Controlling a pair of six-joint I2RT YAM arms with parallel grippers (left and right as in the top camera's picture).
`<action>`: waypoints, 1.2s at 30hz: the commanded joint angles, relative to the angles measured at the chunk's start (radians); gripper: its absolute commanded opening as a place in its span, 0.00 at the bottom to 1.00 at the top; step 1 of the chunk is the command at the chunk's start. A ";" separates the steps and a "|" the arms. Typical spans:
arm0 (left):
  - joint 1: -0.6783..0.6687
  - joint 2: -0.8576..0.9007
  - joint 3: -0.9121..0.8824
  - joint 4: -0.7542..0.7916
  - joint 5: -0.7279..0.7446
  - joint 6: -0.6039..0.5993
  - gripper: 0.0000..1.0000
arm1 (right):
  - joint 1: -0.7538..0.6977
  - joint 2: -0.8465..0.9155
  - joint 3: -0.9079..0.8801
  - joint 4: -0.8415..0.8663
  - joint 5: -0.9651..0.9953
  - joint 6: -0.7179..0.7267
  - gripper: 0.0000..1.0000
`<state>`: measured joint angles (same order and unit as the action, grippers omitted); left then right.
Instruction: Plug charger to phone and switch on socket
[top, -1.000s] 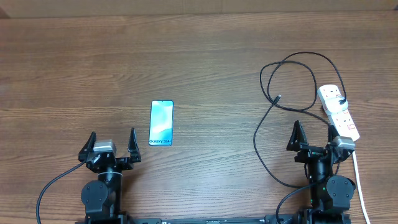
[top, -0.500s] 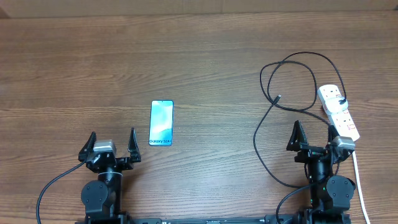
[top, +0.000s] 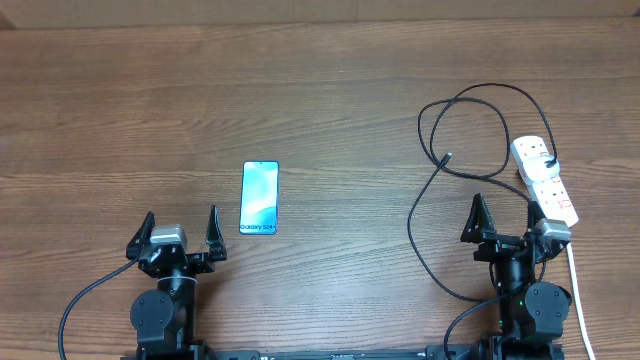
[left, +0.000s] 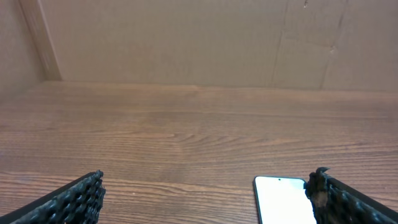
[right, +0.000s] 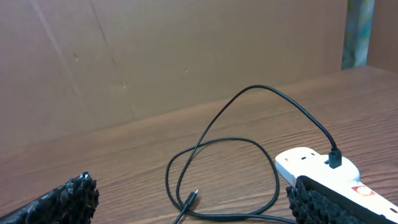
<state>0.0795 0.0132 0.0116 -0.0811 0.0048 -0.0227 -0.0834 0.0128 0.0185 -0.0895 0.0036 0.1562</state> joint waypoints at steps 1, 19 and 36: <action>0.005 -0.009 -0.007 0.004 0.006 -0.003 1.00 | 0.006 -0.010 -0.011 0.005 -0.005 -0.005 1.00; 0.005 -0.009 -0.007 0.004 0.007 -0.003 1.00 | 0.006 -0.010 -0.011 0.005 -0.005 -0.005 1.00; 0.005 -0.009 -0.007 0.008 -0.055 0.027 1.00 | 0.006 -0.010 -0.011 0.005 -0.005 -0.005 1.00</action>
<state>0.0795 0.0132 0.0116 -0.0807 -0.0341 -0.0181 -0.0834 0.0128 0.0185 -0.0898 0.0032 0.1566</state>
